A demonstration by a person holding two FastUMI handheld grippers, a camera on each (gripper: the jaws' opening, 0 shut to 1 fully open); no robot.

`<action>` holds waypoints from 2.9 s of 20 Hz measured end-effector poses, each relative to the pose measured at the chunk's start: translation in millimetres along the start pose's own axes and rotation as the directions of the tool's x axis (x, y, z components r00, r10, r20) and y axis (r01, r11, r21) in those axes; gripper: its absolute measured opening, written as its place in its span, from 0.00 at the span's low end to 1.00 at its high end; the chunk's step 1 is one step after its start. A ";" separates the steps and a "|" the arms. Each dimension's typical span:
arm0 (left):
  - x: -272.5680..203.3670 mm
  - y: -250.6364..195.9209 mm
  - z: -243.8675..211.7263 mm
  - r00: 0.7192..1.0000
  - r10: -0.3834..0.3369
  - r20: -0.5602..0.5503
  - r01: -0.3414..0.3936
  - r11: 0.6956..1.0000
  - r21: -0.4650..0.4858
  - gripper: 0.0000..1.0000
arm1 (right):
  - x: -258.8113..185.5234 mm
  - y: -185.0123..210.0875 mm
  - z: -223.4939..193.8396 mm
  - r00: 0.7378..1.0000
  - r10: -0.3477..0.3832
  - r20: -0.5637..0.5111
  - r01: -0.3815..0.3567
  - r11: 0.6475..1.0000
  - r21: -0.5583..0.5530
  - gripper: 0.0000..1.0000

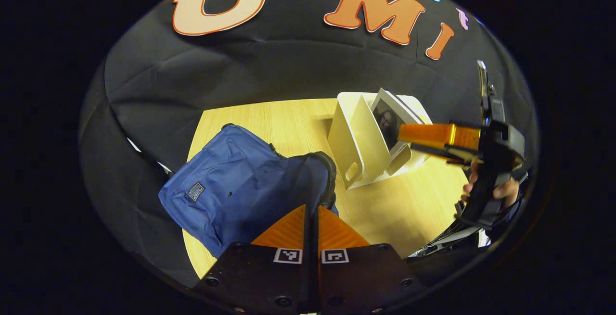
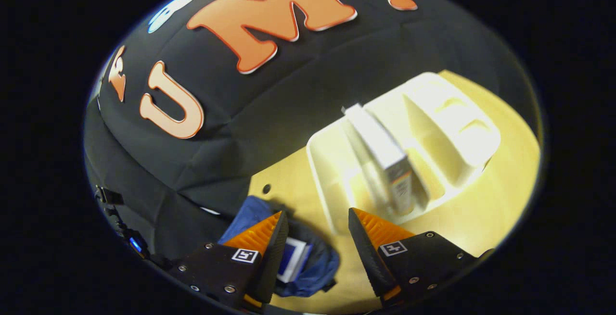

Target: Open the schoolbag, grab two books from the bookshelf and put them into the schoolbag.

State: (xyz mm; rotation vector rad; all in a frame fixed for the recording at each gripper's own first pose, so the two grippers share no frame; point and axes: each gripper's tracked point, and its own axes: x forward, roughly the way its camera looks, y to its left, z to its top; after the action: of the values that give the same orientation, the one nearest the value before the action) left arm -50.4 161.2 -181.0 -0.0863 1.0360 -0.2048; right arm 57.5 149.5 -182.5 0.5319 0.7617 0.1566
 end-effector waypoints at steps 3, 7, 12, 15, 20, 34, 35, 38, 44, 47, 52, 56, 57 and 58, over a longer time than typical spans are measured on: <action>3.1 1.0 -2.3 1.000 0.008 -0.003 -0.008 1.000 -0.025 0.01 | -12.5 -25.0 33.4 0.997 -0.079 0.012 0.080 0.982 -0.172 0.77; 5.2 -0.2 -4.7 1.000 0.012 0.000 -0.012 0.999 -0.044 0.01 | -8.6 -33.2 69.4 0.990 -0.138 0.028 0.140 0.946 -0.293 0.77; 6.6 -0.5 -6.1 1.000 0.006 0.000 -0.006 0.998 -0.063 0.01 | 27.2 -43.9 66.0 0.965 -0.216 -0.148 0.135 0.895 -0.425 0.79; 7.6 -0.5 -9.8 1.000 -0.003 0.001 0.004 0.997 -0.077 0.01 | 54.9 -60.2 54.9 0.927 -0.291 -0.237 0.147 0.862 -0.485 0.80; 12.4 1.1 -16.8 1.000 -0.023 -0.003 0.023 0.993 -0.118 0.01 | 86.0 -86.1 29.5 0.836 -0.397 -0.380 0.144 0.826 -0.544 0.79; 15.0 3.7 -23.7 0.999 -0.039 -0.008 0.038 0.989 -0.140 0.01 | 88.7 -86.1 40.5 0.798 -0.411 -0.441 0.153 0.846 -0.511 0.28; 14.5 3.9 -23.0 0.999 -0.038 -0.007 0.037 0.990 -0.138 0.01 | 83.6 -87.1 45.6 0.802 -0.405 -0.440 0.156 0.852 -0.500 0.36; 13.4 3.1 -21.6 0.999 -0.038 -0.002 0.037 0.991 -0.127 0.01 | 62.1 -80.9 64.0 0.827 -0.350 -0.440 0.142 0.887 -0.439 0.36; 11.2 4.8 -24.4 0.999 -0.033 -0.009 0.032 0.993 -0.111 0.01 | 2.9 -48.6 112.4 0.910 -0.192 -0.367 0.061 0.938 -0.341 0.36; 12.5 4.2 -22.7 0.999 -0.033 -0.012 0.031 0.994 -0.102 0.01 | -29.7 -31.7 131.2 0.938 -0.108 -0.328 0.006 0.955 -0.296 0.36; 12.4 4.6 -22.7 0.999 -0.026 -0.022 0.024 0.995 -0.099 0.01 | -59.8 -12.4 133.5 0.958 0.032 -0.284 -0.088 0.978 -0.188 0.34; 14.7 5.2 -22.5 0.999 -0.019 -0.032 0.016 0.997 -0.080 0.01 | -65.6 -2.3 97.8 0.934 0.115 -0.337 -0.156 0.983 -0.095 0.33; 15.4 4.3 -21.8 0.999 -0.018 -0.033 0.015 0.997 -0.078 0.01 | -66.7 1.4 85.3 0.918 0.157 -0.364 -0.189 0.981 -0.053 0.33; 13.2 3.3 -22.2 0.999 -0.016 -0.035 0.013 0.997 -0.077 0.01 | -67.0 5.8 74.4 0.906 0.194 -0.375 -0.213 0.977 -0.009 0.33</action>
State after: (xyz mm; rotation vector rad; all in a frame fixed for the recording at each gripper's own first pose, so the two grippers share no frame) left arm -62.6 162.2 -204.0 -0.1607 1.0787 -0.1803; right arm 61.1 103.0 -93.7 0.5401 1.0696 0.4816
